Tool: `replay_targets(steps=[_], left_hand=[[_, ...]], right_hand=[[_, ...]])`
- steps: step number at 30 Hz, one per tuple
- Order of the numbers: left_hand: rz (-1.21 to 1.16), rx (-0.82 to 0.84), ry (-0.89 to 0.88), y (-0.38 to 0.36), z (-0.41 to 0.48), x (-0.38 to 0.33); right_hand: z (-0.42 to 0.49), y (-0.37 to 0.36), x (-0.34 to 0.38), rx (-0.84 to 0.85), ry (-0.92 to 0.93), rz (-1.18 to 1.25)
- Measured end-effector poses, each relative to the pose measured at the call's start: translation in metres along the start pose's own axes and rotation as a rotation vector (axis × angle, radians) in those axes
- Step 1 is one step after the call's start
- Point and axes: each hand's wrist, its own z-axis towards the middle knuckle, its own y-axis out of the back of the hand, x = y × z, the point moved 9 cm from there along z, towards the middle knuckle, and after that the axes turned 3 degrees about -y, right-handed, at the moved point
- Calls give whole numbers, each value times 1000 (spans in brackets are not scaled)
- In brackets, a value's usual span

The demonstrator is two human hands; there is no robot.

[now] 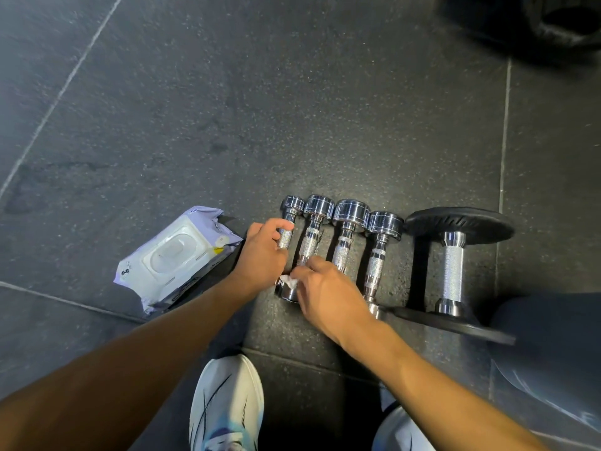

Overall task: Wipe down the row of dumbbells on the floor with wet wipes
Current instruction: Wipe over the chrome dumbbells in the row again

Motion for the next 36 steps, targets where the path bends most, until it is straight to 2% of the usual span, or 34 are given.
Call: replay_targets(steps=[5,9,11,16,20,23,27,29,32,34,36], left_hand=[[-245,-54,177,6,0,18],[-298,-62,250,6,-5,27],[-341,-80,253,7,-7,25],[-332,-93,276,8,-8,19],[-330,-124,326,14,-14,19],[-238,-130,262,16,-14,12],[-292,-144,297,13,-18,14],[-349,-152,309,10,-18,22],[-396,-159,341,12,-21,27],[-373,-162,347,17,-24,23],[-324,-163,324,20,-25,17]], right_hand=[[10,19,5,23,71,264],[41,57,-7,-266,103,229],[61,58,-5,-296,134,149],[72,17,6,-15,192,-63],[40,-14,26,63,329,-121],[50,-6,24,19,372,-247],[85,17,3,-38,275,-292],[84,13,2,-5,255,-243],[58,-5,19,99,350,-196],[46,-15,31,152,431,-157],[53,-14,29,158,418,-184]])
